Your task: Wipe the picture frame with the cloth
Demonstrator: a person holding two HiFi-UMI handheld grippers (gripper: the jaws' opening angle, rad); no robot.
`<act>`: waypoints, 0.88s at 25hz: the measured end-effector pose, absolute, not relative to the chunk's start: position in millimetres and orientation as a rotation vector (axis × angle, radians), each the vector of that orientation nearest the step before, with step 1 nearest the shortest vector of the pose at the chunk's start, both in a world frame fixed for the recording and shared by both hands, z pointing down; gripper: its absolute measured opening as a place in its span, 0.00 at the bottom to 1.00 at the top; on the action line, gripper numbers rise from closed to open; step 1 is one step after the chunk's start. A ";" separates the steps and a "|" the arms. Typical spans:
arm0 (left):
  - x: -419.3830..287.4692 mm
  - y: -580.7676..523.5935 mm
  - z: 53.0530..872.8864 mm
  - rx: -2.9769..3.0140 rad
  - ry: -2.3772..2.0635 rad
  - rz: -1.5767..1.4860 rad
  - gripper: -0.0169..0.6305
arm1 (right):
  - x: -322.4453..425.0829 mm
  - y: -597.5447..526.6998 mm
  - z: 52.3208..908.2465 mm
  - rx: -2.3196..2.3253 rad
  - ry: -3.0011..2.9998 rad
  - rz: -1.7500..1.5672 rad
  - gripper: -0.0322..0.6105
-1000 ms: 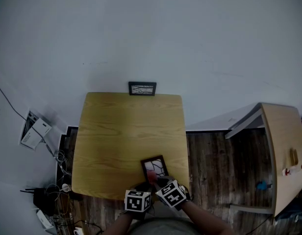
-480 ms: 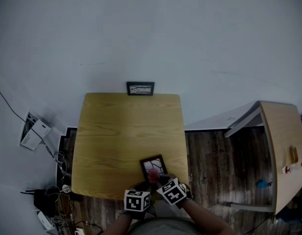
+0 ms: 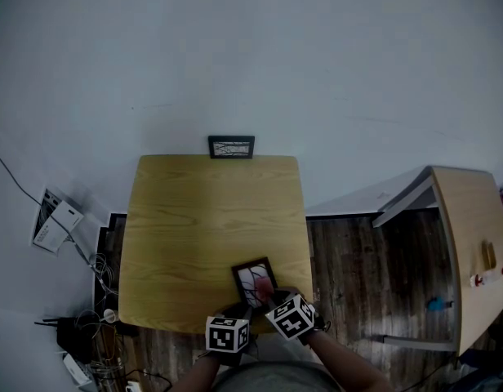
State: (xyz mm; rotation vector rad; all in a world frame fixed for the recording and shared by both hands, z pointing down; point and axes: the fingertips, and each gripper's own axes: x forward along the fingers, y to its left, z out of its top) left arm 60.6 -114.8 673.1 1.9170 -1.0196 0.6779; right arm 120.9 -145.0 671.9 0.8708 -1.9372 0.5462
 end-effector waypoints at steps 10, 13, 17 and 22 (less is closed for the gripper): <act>59.8 -114.9 673.8 1.914 -1.016 0.685 0.17 | 127.3 -147.0 671.8 0.918 -1.909 0.553 0.08; 58.8 -115.1 673.5 1.918 -1.020 0.685 0.17 | 126.0 -147.1 670.0 0.937 -1.913 0.571 0.08; 55.1 -117.9 670.3 1.920 -1.043 0.653 0.17 | 128.6 -146.4 657.2 1.015 -1.935 0.608 0.08; 44.0 -122.3 653.6 1.934 -1.075 0.555 0.17 | 130.9 -140.6 640.9 1.160 -1.991 0.704 0.08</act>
